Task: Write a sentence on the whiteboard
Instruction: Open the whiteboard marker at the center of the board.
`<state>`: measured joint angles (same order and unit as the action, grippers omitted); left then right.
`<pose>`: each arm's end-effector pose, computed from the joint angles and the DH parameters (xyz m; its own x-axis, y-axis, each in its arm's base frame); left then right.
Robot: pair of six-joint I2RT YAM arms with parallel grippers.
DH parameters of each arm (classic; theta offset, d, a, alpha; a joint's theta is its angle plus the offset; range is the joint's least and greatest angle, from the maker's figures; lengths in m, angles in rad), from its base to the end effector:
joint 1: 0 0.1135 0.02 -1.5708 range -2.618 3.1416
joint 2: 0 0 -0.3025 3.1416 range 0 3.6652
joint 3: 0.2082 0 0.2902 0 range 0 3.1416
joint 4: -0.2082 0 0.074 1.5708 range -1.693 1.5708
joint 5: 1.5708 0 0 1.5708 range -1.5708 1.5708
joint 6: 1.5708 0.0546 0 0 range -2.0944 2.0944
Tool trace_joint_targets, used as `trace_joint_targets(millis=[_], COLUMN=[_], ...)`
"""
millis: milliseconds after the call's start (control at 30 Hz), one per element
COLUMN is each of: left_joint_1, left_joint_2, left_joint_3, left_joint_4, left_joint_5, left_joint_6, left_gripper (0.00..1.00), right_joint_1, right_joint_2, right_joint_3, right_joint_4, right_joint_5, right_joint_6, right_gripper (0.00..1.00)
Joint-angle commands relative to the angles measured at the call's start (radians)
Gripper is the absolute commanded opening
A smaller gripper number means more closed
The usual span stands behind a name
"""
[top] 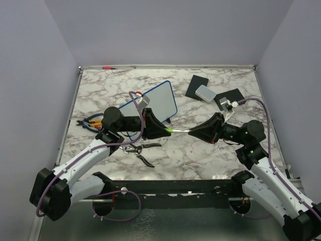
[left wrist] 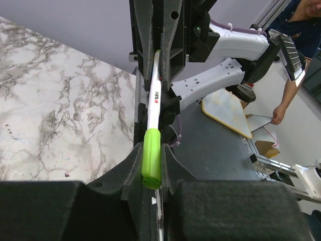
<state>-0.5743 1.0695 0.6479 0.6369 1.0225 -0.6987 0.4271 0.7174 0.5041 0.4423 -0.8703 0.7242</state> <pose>0.1916 -0.1795 0.3392 -0.4950 -0.0790 -0.8653 0.8681 -0.0864 -0.4888 0.1544 0.1161 0.3357 -0.4711 0.2548 -0.8445 -0.8445 0.1461 0.5153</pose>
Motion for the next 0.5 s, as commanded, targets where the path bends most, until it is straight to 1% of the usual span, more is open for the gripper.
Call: trace_joint_targets(millis=[0, 133, 267, 367, 467], left_joint_1=[0.024, 0.03, 0.036, 0.047, 0.061], left_joint_2=[-0.056, -0.062, -0.068, -0.082, -0.108], left_joint_3=[-0.002, -0.003, 0.0, 0.012, 0.028], left_joint_4=[0.07, 0.07, 0.051, -0.041, -0.158], left_joint_5=[0.04, 0.042, 0.042, 0.027, -0.018], left_joint_6=[0.013, 0.012, 0.028, 0.103, 0.195], left_gripper=[0.0, 0.0, 0.0, 0.0, 0.0], right_joint_1=[-0.015, -0.017, -0.017, -0.018, -0.019], right_joint_2=[-0.029, -0.038, -0.065, -0.101, -0.16], right_joint_3=[0.029, 0.049, 0.094, 0.144, 0.184], right_joint_4=[-0.103, -0.149, -0.273, -0.391, -0.503], right_joint_5=[-0.013, -0.008, 0.041, 0.104, 0.212], right_joint_6=[-0.046, -0.069, -0.143, -0.205, -0.254], right_gripper=[0.0, 0.0, 0.0, 0.0, 0.0])
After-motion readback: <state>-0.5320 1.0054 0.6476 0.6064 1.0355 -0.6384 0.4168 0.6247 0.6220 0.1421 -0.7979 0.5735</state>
